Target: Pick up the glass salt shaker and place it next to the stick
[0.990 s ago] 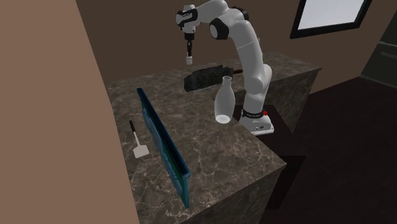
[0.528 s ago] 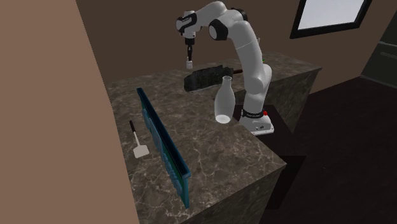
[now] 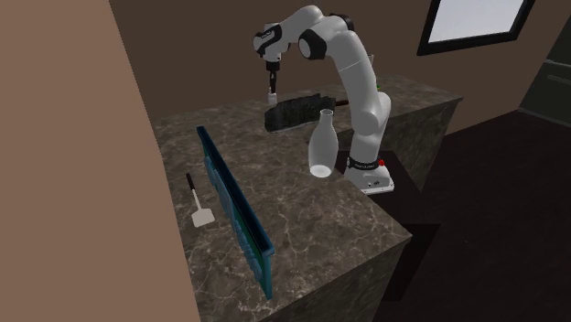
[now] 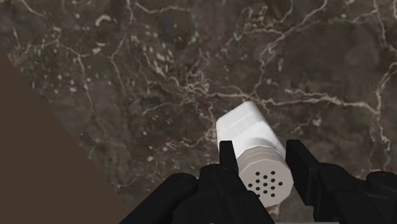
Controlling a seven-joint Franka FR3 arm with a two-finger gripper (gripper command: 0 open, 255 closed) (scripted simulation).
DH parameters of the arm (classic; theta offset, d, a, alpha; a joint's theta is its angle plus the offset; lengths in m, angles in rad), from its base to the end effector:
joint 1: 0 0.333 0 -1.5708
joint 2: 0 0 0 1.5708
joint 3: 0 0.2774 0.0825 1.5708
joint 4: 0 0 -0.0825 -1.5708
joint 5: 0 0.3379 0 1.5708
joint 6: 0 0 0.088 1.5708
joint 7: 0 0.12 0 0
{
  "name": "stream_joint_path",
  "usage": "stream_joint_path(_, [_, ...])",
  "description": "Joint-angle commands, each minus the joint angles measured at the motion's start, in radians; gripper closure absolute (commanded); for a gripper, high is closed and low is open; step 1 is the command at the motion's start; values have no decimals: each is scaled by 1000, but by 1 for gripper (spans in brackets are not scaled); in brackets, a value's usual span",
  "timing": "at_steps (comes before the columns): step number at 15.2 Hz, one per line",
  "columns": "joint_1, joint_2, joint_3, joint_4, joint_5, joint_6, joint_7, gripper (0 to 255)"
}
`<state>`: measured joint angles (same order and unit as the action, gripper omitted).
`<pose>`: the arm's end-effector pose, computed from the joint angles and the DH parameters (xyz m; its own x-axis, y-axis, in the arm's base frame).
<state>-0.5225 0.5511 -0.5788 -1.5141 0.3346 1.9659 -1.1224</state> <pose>0.3516 -0.5231 0.3534 0.9990 -0.0420 0.0131 -0.0418 -0.9991 -0.0117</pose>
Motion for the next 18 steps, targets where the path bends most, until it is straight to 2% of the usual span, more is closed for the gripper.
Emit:
stream_joint_path(1, [0,1,0,0,1,1,0,255])
stream_joint_path(4, [0,1,0,0,1,1,0,255])
stream_joint_path(5, [0,1,0,0,1,1,0,0])
stream_joint_path(10, [0,1,0,0,1,1,0,0])
stream_joint_path(14, [-4,-32,-14,81,-23,-107,17,0])
stream_joint_path(18, [-4,-32,-14,81,-23,-107,17,0])
